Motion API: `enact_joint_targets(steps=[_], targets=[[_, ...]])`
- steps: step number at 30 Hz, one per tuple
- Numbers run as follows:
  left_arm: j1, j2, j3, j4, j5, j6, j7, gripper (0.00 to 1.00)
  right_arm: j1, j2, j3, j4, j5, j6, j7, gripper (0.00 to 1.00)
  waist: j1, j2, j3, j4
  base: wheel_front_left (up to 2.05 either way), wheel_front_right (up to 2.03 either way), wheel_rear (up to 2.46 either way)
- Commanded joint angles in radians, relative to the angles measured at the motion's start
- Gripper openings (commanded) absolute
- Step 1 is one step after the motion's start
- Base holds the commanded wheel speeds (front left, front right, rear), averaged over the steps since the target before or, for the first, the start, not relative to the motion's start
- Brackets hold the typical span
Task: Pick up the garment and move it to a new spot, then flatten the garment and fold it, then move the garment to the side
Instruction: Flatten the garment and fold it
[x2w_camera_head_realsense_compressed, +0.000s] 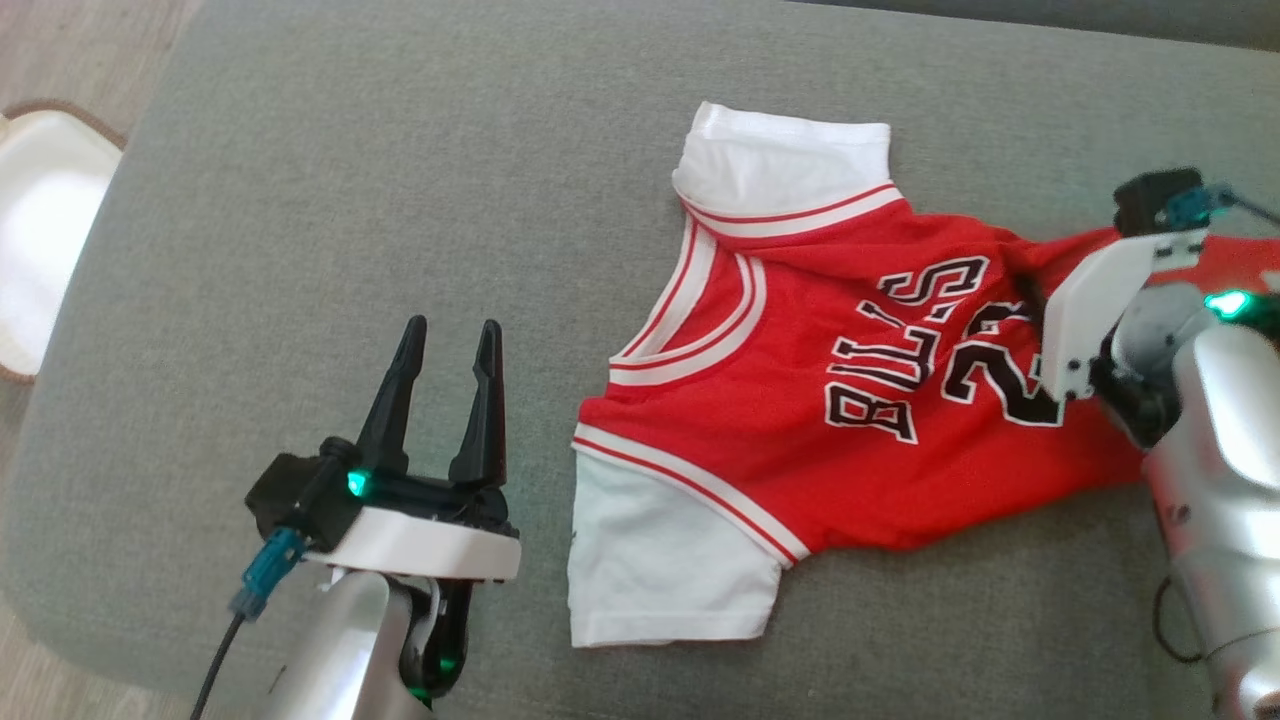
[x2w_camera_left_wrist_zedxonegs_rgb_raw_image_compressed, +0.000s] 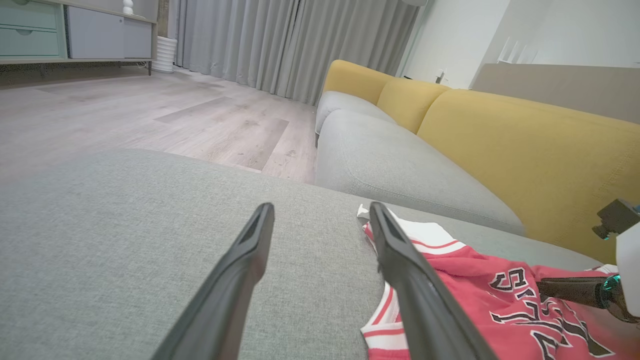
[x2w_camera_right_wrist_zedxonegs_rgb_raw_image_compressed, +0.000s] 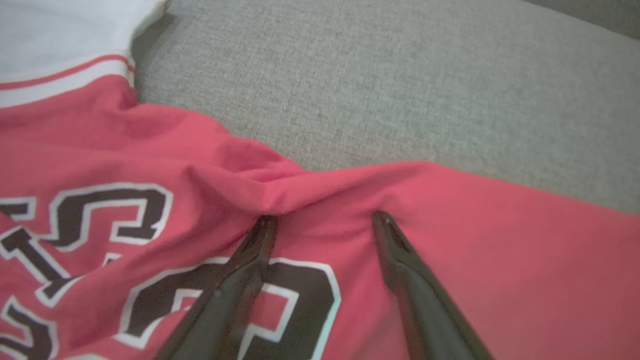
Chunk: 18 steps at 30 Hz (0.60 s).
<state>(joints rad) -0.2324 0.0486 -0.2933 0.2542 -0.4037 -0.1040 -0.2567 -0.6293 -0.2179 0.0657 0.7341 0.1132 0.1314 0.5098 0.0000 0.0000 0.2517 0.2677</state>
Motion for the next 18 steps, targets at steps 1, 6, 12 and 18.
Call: enact_joint_targets(steps=[1,6,12,18], targets=[[-0.035,0.002,0.029,-0.030,-0.005,-0.006,-0.005,1.00,-0.008,-0.015,0.057,0.021,0.016,-0.001,0.025,0.00,0.0000,0.0000,0.006,0.013,0.00,0.00,0.00],[-0.038,0.002,0.018,-0.041,-0.018,-0.004,-0.005,1.00,-0.050,-0.044,0.100,0.020,0.051,-0.001,-0.048,0.00,0.0000,0.0000,0.016,0.024,0.00,0.00,0.00],[-0.047,0.002,0.005,-0.054,-0.026,0.002,-0.005,1.00,-0.131,-0.067,0.149,0.011,0.076,-0.001,-0.177,0.00,0.0000,0.0000,0.032,0.034,0.00,0.00,0.00],[-0.063,0.002,-0.023,-0.070,-0.040,0.004,-0.005,1.00,-0.245,-0.085,0.153,0.066,0.055,-0.001,-0.245,0.00,0.0000,0.0000,0.054,0.064,0.00,0.00,0.00]])
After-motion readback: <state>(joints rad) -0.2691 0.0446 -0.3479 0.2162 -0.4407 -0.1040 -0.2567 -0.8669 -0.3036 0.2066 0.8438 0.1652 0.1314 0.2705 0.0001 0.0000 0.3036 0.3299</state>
